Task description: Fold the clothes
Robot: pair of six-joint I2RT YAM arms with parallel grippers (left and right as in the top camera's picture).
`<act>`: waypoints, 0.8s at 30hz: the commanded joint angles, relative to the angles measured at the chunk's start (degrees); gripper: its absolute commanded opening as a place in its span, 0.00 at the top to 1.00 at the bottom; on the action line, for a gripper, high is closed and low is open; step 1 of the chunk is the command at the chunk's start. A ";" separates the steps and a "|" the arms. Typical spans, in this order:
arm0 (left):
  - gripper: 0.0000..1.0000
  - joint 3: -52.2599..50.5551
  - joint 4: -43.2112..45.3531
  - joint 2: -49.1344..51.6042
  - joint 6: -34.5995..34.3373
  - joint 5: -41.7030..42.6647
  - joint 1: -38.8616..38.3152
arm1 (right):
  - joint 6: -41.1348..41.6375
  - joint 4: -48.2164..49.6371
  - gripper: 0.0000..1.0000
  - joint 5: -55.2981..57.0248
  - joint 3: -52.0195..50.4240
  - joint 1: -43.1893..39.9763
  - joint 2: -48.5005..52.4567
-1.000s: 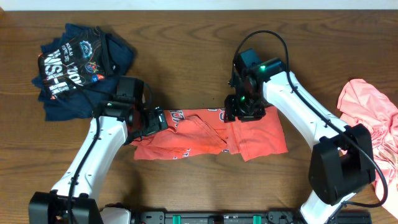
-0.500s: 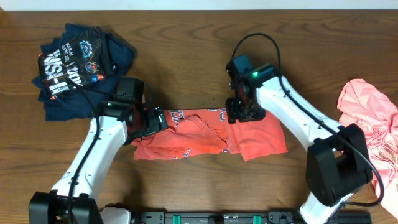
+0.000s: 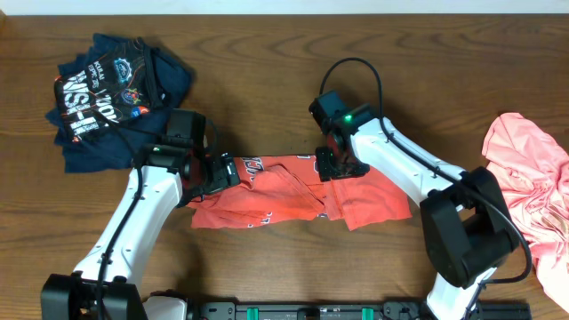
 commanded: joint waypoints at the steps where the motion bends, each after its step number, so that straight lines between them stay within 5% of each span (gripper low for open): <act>1: 0.05 1.03 -0.22 -0.02 -0.28 0.13 0.15 | 1.88 0.37 0.63 1.70 -0.50 0.55 1.49; 9: 0.05 1.03 -0.22 -0.02 -0.28 0.11 0.15 | 2.43 0.81 0.64 1.68 -0.50 0.63 4.26; 15: 0.05 1.03 -0.22 -0.02 -0.28 0.11 0.15 | 2.71 1.05 0.99 1.70 -0.39 0.35 4.42; 24: 0.05 1.03 -0.22 -0.02 -0.28 0.11 0.15 | 3.74 -0.94 0.99 1.92 3.43 -2.01 3.39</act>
